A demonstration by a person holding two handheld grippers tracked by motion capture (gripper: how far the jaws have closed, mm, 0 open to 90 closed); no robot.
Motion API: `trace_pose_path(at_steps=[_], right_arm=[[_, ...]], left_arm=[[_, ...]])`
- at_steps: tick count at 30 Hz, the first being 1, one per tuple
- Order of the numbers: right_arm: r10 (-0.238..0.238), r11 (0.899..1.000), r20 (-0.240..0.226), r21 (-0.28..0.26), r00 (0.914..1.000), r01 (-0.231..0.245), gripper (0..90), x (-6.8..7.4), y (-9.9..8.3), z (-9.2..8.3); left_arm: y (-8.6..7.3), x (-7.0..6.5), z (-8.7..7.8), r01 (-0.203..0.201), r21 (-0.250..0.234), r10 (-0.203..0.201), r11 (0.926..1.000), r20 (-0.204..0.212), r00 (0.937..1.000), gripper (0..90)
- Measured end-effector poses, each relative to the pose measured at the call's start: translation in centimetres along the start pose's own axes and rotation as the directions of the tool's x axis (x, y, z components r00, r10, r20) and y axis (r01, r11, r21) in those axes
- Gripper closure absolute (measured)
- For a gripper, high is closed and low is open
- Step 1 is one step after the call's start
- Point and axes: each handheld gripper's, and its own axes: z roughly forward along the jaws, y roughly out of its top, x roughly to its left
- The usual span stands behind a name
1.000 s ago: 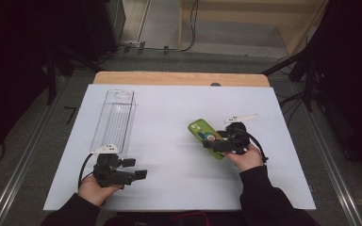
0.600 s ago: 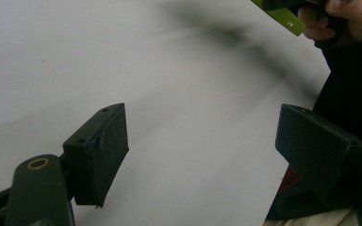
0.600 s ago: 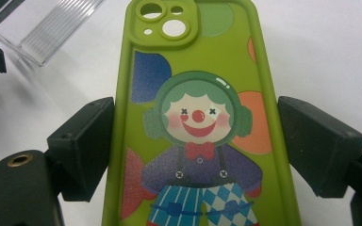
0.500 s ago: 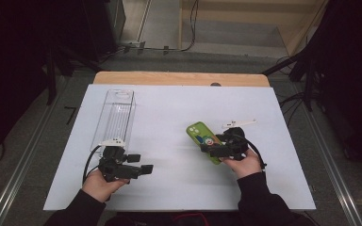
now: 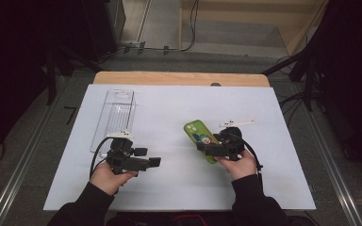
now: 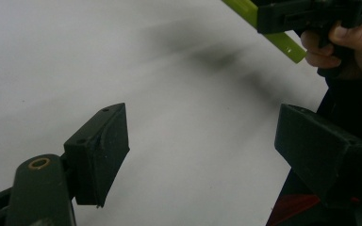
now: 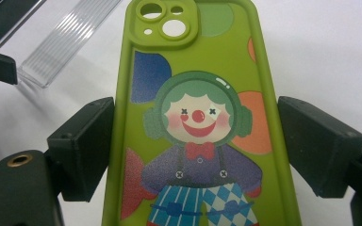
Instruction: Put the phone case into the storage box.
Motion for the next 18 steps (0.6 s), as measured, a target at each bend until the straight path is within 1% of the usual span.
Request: trace_pose_path(at_steps=[3,5,8,11,13,15,16,18], right_arm=[[0.019,1.000,0.003,0.002,0.9998,-0.019,14.5,0.2,-0.2,0.2],[0.024,1.000,0.022,-0.004,0.9995,-0.024,14.5,0.4,-0.3,0.3],[0.051,0.999,0.016,-0.015,0.9986,-0.051,14.5,0.7,-0.4,0.4],[0.064,0.997,0.028,-0.033,0.9976,-0.063,14.5,1.1,-0.5,0.7],[0.063,0.997,0.028,-0.036,0.9976,-0.062,14.5,1.5,-0.5,1.1],[0.078,0.996,0.017,-0.045,0.9968,-0.077,14.5,1.7,-0.5,1.4],[0.089,0.995,0.003,-0.047,0.9961,-0.088,14.5,1.7,-0.6,1.6],[0.103,0.993,-0.006,-0.052,0.9947,-0.103,14.5,1.8,-0.6,1.9]], left_arm=[[0.5,-0.2,0.1,-0.003,-0.001,0.003,1.0000,-0.006,1.0000,19.2],[1.0,-0.3,0.1,-0.003,-0.006,0.002,1.0000,-0.010,0.9999,19.2],[1.5,-0.3,0.2,0.001,-0.010,-0.001,1.0000,-0.008,1.0000,19.2],[2.0,-0.3,0.3,0.005,-0.015,-0.005,0.9999,0.012,0.9999,19.2],[2.3,-0.2,0.4,0.005,-0.017,-0.005,0.9998,0.007,1.0000,19.2],[2.5,-0.2,0.5,0.005,-0.018,-0.005,0.9998,-0.004,1.0000,19.2],[2.6,-0.2,0.6,0.009,-0.017,-0.009,0.9998,-0.009,0.9999,19.2],[2.9,-0.1,0.8,0.025,-0.017,-0.025,0.9996,-0.013,0.9996,19.2]])
